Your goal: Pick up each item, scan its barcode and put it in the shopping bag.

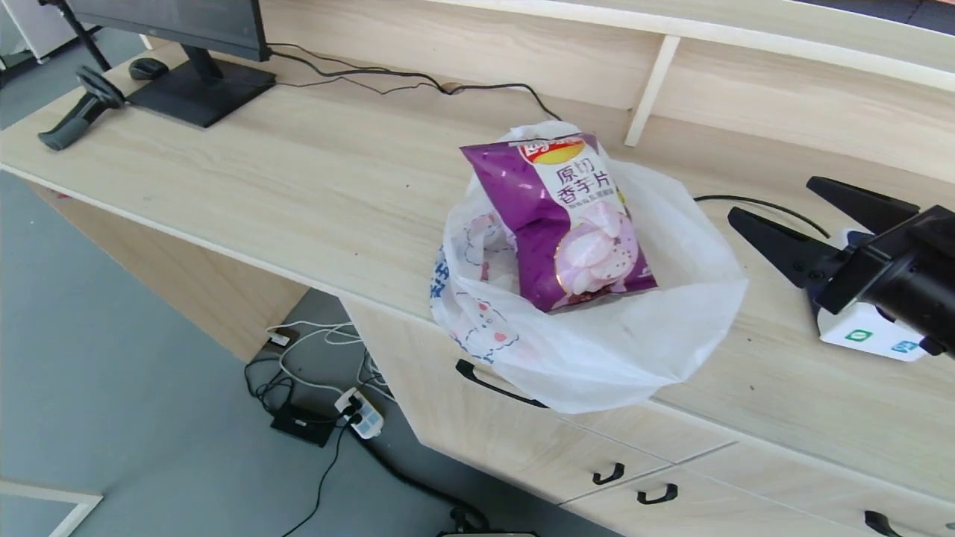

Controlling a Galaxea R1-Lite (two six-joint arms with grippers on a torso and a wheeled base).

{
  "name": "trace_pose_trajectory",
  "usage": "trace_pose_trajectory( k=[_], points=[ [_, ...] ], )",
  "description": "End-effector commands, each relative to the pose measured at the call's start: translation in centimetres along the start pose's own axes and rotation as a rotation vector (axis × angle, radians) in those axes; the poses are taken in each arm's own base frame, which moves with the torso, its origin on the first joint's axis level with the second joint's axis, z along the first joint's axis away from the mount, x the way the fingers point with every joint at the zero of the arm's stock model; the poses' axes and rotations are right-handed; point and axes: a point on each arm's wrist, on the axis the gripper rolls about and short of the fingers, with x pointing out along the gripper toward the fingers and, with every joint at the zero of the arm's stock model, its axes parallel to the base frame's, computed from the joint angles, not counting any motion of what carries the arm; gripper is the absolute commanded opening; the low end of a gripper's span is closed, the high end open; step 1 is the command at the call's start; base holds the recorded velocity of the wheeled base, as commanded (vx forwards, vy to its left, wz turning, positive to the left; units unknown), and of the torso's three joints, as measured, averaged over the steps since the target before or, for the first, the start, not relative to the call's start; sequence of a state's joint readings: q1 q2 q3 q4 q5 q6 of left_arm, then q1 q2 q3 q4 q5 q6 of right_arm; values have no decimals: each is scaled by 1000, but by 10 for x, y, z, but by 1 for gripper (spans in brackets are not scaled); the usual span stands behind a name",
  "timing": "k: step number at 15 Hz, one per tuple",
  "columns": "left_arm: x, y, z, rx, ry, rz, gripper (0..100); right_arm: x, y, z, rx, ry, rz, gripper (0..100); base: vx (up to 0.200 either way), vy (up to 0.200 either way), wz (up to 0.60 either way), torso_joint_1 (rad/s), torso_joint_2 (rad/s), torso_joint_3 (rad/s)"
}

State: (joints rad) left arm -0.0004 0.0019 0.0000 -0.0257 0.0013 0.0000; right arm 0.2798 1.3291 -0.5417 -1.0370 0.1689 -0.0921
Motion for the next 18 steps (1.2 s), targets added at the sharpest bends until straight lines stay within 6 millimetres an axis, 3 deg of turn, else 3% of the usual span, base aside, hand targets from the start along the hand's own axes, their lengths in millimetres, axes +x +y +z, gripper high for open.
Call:
trace_pose_trajectory(
  k=[1, 8, 10, 12, 14, 18],
  points=[
    [0, 0, 0, 0, -1, -1, 100, 0, 0, 0, -2, 1, -2, 100, 0, 0, -600, 2, 2, 2],
    [0, 0, 0, 5, 1, -2, 100, -8, -17, -10, -21, 47, -97, 100, 0, 0, -514, 3, 1, 1],
    [0, 0, 0, 8, 4, -2, 100, -18, -38, -8, -83, 36, -213, 100, 0, 0, 0, 0, 0, 0],
    [0, 0, 0, 6, 4, -2, 100, -34, -53, -12, -113, 60, -309, 100, 0, -200, 0, 0, 2, 0],
    [0, 0, -1, 8, 5, -2, 100, -46, -54, -19, -109, 91, -341, 100, 0, -200, 0, 0, 2, 2],
    [0, 0, -1, 8, 5, -2, 100, -48, -68, -34, -96, 161, -403, 100, 0, -200, 0, 4, -1, 4]
  ],
)
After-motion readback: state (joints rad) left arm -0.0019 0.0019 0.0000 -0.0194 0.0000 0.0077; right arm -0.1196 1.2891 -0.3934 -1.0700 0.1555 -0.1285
